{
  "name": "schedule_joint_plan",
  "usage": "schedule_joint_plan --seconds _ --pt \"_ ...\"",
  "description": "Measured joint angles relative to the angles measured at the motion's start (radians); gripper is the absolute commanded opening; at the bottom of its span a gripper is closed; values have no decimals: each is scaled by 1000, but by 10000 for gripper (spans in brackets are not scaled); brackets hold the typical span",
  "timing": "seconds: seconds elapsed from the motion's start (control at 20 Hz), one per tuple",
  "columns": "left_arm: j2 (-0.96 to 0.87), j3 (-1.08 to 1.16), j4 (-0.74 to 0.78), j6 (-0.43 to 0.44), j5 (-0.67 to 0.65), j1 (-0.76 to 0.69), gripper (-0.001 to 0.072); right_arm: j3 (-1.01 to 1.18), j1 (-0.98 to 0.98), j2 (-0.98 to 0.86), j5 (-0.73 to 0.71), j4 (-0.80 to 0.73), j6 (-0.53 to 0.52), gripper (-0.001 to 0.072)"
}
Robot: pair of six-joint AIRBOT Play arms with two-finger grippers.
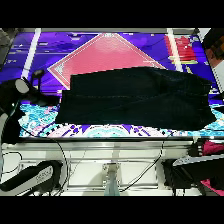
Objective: Fold the clothes and pants, and hang the long-sleeved shirts on hangers.
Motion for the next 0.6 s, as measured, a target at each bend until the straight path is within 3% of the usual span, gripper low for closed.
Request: schedule_joint_plan --seconds 0.05,0.1,0.15,0.25,0.6 --pt "-29 37 -53 -6 35 0 284 0 11 0 -17 0 0 547" --pt "-72 78 -109 -6 64 0 416 0 27 0 -39 2 -1 547" --pt "-119 117 -161 -4 84 0 437 0 42 0 -57 3 -1 550" --pt "-236 201 -248 8 116 3 438 0 71 0 -79 3 -13 594" --pt "-583 409 -444 18 235 41 438 1 113 0 -82 34 -47 595"
